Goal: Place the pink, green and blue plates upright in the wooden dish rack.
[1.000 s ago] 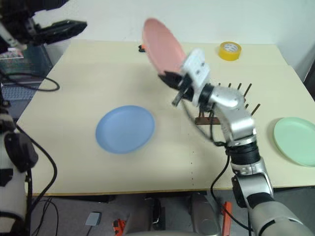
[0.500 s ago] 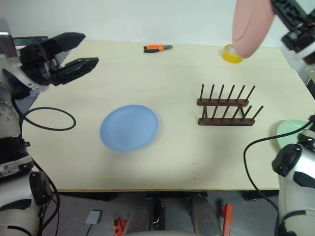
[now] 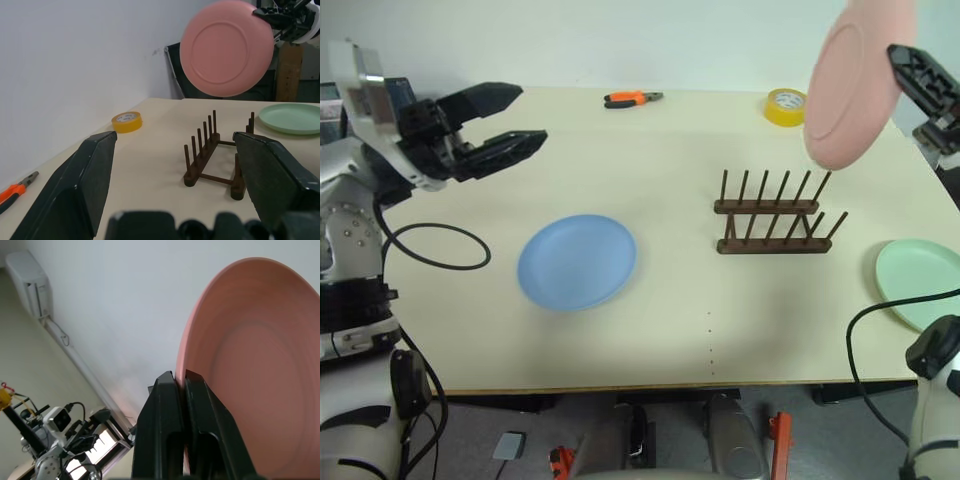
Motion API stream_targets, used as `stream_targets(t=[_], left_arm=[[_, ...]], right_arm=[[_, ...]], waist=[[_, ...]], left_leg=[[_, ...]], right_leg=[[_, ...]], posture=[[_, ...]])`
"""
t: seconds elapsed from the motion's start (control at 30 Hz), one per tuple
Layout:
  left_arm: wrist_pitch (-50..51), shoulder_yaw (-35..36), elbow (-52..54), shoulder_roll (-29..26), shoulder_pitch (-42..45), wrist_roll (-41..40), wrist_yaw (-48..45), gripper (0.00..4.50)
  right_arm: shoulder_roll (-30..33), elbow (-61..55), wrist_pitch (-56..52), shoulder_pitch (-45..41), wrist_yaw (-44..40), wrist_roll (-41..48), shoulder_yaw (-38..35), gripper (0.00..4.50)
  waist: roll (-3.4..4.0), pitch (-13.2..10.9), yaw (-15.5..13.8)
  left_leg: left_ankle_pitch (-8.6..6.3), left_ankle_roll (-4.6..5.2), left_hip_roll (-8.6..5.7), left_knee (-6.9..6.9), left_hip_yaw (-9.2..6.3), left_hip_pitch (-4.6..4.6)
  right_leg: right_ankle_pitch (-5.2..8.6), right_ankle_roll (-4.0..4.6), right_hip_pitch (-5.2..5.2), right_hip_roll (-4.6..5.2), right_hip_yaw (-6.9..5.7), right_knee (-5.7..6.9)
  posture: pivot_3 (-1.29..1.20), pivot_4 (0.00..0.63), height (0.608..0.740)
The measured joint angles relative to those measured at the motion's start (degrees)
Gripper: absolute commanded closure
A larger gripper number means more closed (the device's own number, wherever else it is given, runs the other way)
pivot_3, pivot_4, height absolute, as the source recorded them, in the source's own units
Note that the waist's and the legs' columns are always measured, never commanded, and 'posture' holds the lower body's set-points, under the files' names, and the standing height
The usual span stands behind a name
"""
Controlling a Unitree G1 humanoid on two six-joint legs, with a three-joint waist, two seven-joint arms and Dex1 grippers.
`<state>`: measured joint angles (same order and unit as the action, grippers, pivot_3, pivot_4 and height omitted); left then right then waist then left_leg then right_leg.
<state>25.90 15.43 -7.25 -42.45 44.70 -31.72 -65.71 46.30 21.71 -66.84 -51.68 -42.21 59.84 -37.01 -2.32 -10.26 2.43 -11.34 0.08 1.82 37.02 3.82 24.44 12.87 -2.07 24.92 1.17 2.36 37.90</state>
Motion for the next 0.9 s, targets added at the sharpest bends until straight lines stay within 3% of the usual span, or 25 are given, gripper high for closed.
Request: stream_targets(t=[0.37,0.9], left_arm=[[0.45,-0.12,0.30,-0.27,-0.43,0.00,0.18,0.42],[1.34,-0.11,0.98,-0.63,-2.02,-0.04,1.33,0.42]], right_arm=[[1.10,4.19,4.37,6.14,-3.30,-2.05,0.08,4.50],[5.51,11.17,7.00,6.13,-13.06,-7.26,4.72,4.50]], waist=[[0.00,0.00,-0.13],[0.00,0.00,-0.11]], left_leg=[[0.00,0.00,-0.02,-0.01,0.00,0.01],[0.00,0.00,-0.02,-0.03,0.00,0.01]], right_leg=[[0.00,-0.03,-0.01,0.00,-0.01,-0.06],[0.00,-0.03,-0.01,-0.03,-0.02,-0.09]], posture=[[0.00,0.150,0.740],[0.00,0.150,0.740]])
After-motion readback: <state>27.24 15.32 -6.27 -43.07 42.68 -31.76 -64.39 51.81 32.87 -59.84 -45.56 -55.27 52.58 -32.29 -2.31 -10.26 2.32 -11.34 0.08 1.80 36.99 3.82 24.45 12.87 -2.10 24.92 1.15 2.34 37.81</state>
